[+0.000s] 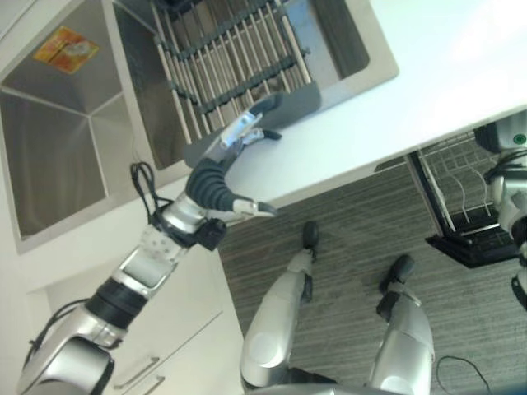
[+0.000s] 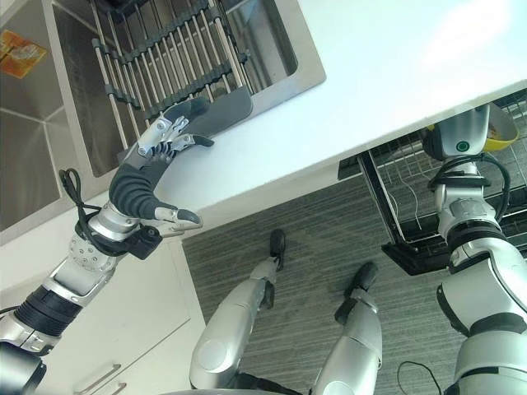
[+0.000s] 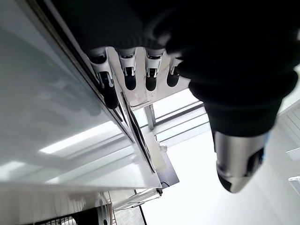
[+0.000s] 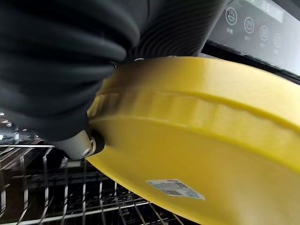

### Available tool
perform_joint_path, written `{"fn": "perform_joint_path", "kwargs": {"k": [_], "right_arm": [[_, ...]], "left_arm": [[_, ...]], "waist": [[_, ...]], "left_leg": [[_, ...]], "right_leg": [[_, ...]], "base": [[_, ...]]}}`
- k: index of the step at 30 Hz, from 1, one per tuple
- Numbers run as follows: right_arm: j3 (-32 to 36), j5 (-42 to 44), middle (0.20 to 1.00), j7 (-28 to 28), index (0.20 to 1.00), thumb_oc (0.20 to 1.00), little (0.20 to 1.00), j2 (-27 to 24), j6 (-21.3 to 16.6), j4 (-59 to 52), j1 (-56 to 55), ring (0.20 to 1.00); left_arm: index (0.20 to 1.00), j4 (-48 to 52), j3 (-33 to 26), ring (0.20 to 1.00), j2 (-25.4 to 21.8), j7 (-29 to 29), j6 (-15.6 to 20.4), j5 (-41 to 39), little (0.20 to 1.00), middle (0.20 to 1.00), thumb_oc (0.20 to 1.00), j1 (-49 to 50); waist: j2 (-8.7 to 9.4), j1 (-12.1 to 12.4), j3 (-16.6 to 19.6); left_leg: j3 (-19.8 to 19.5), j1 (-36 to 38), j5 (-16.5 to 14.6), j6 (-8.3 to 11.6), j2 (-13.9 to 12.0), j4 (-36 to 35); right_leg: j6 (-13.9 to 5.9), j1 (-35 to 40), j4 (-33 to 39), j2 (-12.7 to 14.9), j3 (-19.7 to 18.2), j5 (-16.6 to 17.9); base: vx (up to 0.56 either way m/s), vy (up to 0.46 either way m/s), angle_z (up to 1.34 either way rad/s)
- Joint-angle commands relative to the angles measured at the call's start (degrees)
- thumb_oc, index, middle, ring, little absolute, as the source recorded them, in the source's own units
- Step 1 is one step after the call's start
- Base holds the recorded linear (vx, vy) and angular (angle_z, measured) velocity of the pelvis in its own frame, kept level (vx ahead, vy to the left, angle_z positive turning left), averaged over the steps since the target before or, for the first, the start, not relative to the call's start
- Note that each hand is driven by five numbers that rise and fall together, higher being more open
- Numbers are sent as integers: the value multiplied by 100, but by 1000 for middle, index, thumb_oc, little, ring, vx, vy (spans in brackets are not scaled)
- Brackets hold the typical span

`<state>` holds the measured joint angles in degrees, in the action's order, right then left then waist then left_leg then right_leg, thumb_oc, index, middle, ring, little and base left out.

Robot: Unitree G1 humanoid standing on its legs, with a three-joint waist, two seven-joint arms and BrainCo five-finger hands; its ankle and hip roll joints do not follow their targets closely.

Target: Place the dishes in the dishwasher.

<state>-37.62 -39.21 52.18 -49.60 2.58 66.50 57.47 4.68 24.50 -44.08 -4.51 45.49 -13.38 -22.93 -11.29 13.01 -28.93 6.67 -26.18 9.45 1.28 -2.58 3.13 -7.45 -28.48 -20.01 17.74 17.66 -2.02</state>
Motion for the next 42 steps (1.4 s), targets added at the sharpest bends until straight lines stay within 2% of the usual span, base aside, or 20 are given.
{"fn": "perform_joint_path", "kwargs": {"k": [1, 2, 6, 8, 12, 16, 19, 26, 31, 33, 34, 35, 37, 39, 40, 41, 42], "right_arm": [[-53, 335, 200, 459, 200, 200, 200, -291, 360, -126, 1101, 200], [0, 337, 200, 423, 200, 200, 200, -253, 415, -106, 1085, 200], [79, 231, 200, 355, 200, 200, 200, -186, 356, -22, 1079, 200], [101, 225, 200, 376, 200, 200, 200, -129, 296, 68, 1073, 200], [190, 393, 200, 800, 200, 200, 200, 47, 388, 159, 1150, 200], [322, 318, 200, 1046, 200, 200, 200, 38, 291, 252, 1220, 200], [398, 237, 200, 1099, 200, 200, 200, 101, 246, 264, 1187, 200], [463, 209, 200, 1053, 200, 200, 200, 181, 214, 347, 1205, 200], [542, 102, 200, 1042, 200, 200, 200, 288, 138, 379, 1170, 200], [555, 78, 200, 1047, 200, 200, 200, 303, 55, 378, 1169, 200], [543, 55, 200, 1014, 200, 200, 200, 318, 3, 352, 1190, 200], [528, 15, 200, 955, 200, 200, 200, 370, -26, 278, 1231, 200], [538, -9, 200, 879, 200, 200, 200, 448, 41, 166, 1266, 200], [503, 91, 200, 909, 200, 200, 200, 521, 127, 84, 1273, 200], [455, 139, 200, 911, 200, 200, 200, 552, 197, 36, 1301, 200], [443, 138, 200, 916, 200, 200, 200, 569, 228, 10, 1312, 200], [385, 189, 200, 926, 200, 200, 200, 600, 295, -58, 1351, 200]], "left_arm": [[1000, -297, 616, 1000, 180, -507, 184, 898, 1000, 1000, 1000, 455], [1000, -239, 670, 1000, 184, -455, 416, 1084, 1000, 1000, 1000, 427], [1000, 51, 784, 1000, 149, -143, 748, 951, 1000, 1000, 1000, 376], [1000, 110, 869, 1000, 160, -253, 812, 917, 1000, 1000, 1000, 334], [1000, 121, 1036, 1000, 227, -983, 1045, 1666, 1000, 1000, 1000, 249], [1000, 119, 1188, 1000, 251, -1038, 1380, 1713, 1000, 1000, 1000, 288], [1000, 124, 1309, 1000, 287, -878, 1513, 1615, 1000, 1000, 1000, 329], [1000, -13, 1733, 1000, 319, -913, 1629, 1846, 1000, 1000, 1000, 335], [1000, -230, 2227, 1000, 375, -7, 1794, 1384, 1000, 1000, 1000, 527], [1000, -438, 2500, 1000, 419, 447, 1584, 967, 1000, 1000, 1000, 645], [1000, -747, 2640, 1000, 515, 747, 1200, 556, 1000, 1000, 1000, 760], [1000, -1373, 2743, 1000, 717, 923, 557, 157, 1000, 1000, 1000, 864], [1000, -2011, 2732, 1000, 943, 482, 173, 405, 1000, 1000, 1000, 925], [1000, -2702, 2607, 1000, 1230, -241, -233, 927, 1000, 1000, 1000, 919], [1000, -3004, 2550, 1000, 1334, -419, -550, 1075, 1000, 1000, 1000, 877], [1000, -3200, 2505, 1000, 1396, -491, -620, 1154, 1000, 1000, 1000, 859], [1000, -3507, 2409, 1000, 1482, -693, -844, 1347, 1000, 1000, 1000, 792]], "waist": [[16, 64, -86], [0, 57, -86], [-43, 41, -86], [-52, 32, -86], [-28, -1, -86], [-61, -28, -86], [-63, -56, -86], [-36, -110, -86], [-8, -164, -86], [16, -198, -86], [37, -228, -86], [55, -265, -86], [78, -290, -86], [93, -308, -86], [109, -309, -86], [115, -313, -86], [127, -318, -86]], "left_leg": [[-284, -254, -753, 146, -55, 417], [-266, -284, -752, 151, -57, 424], [-231, -278, -736, 150, -63, 391], [-222, -238, -746, 147, -69, 388], [-205, -245, -768, 154, -114, 461], [-150, -231, -744, 170, -140, 439], [-110, -237, -750, 172, -157, 447], [-3, -315, -724, 177, -213, 483], [89, -319, -691, 201, -257, 474], [102, -316, -686, 207, -272, 470], [130, -306, -683, 220, -295, 478], [164, -313, -677, 229, -321, 485], [167, -338, -673, 237, -332, 496], [149, -387, -663, 238, -342, 511], [136, -429, -661, 243, -347, 533], [127, -458, -659, 246, -349, 544], [106, -507, -654, 254, -350, 558]], "right_leg": [[-351, -266, -250, 105, -318, -42], [-352, -302, -263, 117, -319, -42], [-347, -313, -237, 111, -337, -28], [-347, -294, -243, 115, -353, -27], [-353, -308, -250, 121, -408, -6], [-350, -313, -241, 121, -435, 10], [-343, -337, -258, 121, -470, 3], [-340, -427, -308, 143, -488, 24], [-349, -428, -285, 131, -501, 43], [-350, -425, -261, 102, -534, 47], [-352, -416, -247, 94, -553, 50], [-354, -435, -271, 88, -576, 40], [-363, -466, -273, 84, -596, 46], [-362, -532, -322, 80, -618, 41], [-366, -568, -338, 84, -621, 42], [-369, -592, -346, 85, -621, 42], [-372, -637, -356, 82, -627, 43]], "base": [[6, 32, 2], [0, 0, 0], [0, 0, 0], [0, 0, 0], [-4, -8, 0], [0, 0, 0], [-6, 34, -3], [0, 0, 0], [-7, 1, -2], [-17, 11, -5], [-20, 55, -6], [-18, 63, -5], [-13, 36, -7], [-6, 12, -9], [-6, 2, -6], [0, 0, 0], [0, 0, 0]]}}
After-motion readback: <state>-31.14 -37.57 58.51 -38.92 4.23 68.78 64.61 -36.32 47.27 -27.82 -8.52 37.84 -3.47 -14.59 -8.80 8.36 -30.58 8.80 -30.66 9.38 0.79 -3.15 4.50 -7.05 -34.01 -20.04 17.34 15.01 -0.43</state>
